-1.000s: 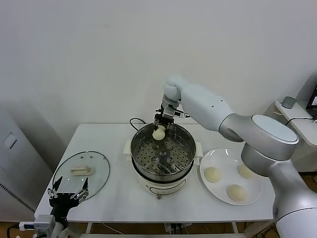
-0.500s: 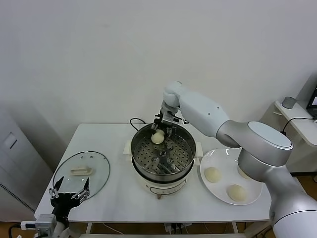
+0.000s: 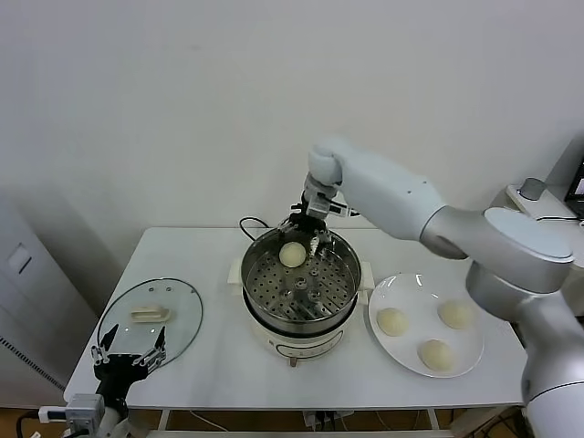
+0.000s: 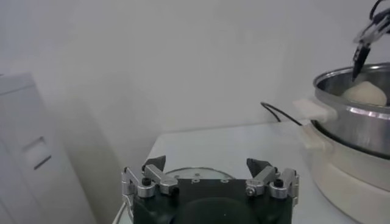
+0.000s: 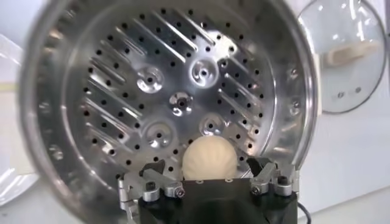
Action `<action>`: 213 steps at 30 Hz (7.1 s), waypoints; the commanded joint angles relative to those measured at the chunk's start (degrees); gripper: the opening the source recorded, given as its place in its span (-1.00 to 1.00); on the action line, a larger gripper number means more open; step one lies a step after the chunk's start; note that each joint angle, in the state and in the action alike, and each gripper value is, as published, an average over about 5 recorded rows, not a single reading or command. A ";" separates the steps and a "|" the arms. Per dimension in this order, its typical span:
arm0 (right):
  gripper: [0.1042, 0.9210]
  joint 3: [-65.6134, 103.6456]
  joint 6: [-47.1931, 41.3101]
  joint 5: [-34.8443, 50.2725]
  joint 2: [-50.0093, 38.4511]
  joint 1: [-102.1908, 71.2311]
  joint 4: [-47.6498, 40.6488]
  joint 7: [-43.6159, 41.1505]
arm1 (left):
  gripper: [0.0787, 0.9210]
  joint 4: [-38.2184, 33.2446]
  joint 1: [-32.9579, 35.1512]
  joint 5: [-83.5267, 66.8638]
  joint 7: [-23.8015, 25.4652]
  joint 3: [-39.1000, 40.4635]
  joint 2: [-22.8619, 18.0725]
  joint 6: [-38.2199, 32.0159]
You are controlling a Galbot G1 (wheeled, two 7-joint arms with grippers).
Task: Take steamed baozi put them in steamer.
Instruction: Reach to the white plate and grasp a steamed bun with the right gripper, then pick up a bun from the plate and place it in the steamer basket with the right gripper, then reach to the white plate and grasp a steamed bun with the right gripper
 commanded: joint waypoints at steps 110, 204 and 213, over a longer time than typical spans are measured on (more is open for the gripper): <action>-0.14 29.01 -62.65 -11.10 -30.63 -37.73 21.96 6.21 | 0.77 0.88 0.90 1.00 0.90 2.16 -1.55 1.83; 0.76 -17.13 -77.77 24.53 -29.44 20.91 32.87 1.79 | 0.77 0.04 -1.81 -3.18 1.43 2.21 -1.72 5.04; 0.76 -17.52 -67.98 13.87 -47.16 17.29 37.07 -1.98 | 0.77 0.76 -0.10 -3.67 1.76 1.83 -1.05 5.83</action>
